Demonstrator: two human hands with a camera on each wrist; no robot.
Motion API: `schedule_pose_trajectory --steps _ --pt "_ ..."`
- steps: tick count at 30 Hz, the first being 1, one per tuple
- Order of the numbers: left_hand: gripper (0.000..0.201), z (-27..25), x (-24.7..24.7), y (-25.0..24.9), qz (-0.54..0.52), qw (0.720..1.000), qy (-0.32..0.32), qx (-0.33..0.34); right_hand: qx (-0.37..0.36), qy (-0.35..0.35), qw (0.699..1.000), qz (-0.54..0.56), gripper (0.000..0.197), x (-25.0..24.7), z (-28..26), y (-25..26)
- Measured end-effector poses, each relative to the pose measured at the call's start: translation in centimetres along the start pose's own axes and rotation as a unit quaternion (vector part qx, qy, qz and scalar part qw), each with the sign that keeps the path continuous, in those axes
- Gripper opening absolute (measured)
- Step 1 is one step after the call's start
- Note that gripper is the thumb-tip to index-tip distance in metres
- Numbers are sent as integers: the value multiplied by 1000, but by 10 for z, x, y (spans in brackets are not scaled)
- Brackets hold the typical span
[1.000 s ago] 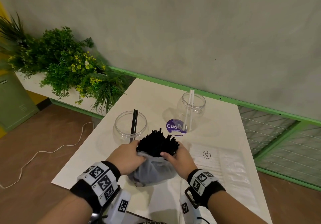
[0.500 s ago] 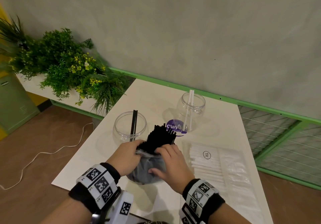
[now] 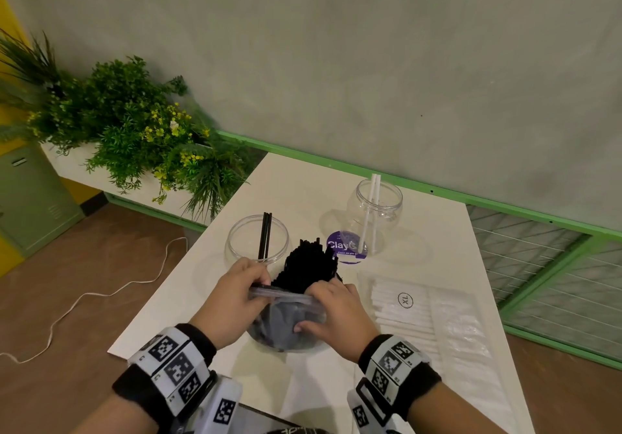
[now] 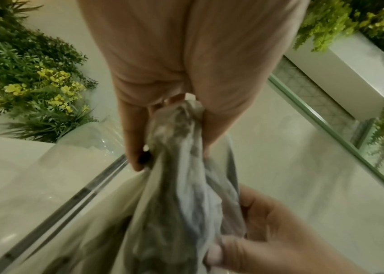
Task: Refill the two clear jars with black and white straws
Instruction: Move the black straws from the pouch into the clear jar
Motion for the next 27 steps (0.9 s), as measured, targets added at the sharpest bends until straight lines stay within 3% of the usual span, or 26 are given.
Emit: schedule_pose_trajectory --steps 3,8,10,13,14,21,23,27 --pt "29 -5 1 -1 -53 998 -20 22 -6 -33 999 8 41 3 -2 0" --pt "9 -14 8 0 -126 991 34 12 -14 -70 997 17 21 10 -6 -2" --pt "22 -19 7 3 -76 996 54 4 -7 -84 996 23 16 9 -8 -4" --pt "15 -22 5 6 52 996 67 6 5 -93 995 26 20 6 -9 -7" --pt "23 -22 5 6 74 995 62 11 5 -97 995 29 21 5 -9 -8" --pt "56 -24 3 3 19 994 -102 32 -46 -87 992 83 19 7 -17 2" --pt "51 -24 6 5 2 994 -107 23 -57 -88 989 102 22 12 -22 2" --pt "17 -22 18 14 -45 998 -30 -38 -45 -84 986 134 42 16 -28 -4"
Point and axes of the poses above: each hand's wrist, its own z-axis towards the middle knuckle, its own x-axis out of the palm, y = z × x, the point moved 7 cm from there along z, towards the middle knuckle, and after that the axes turned 9 degrees about y, right-handed, at the moved point
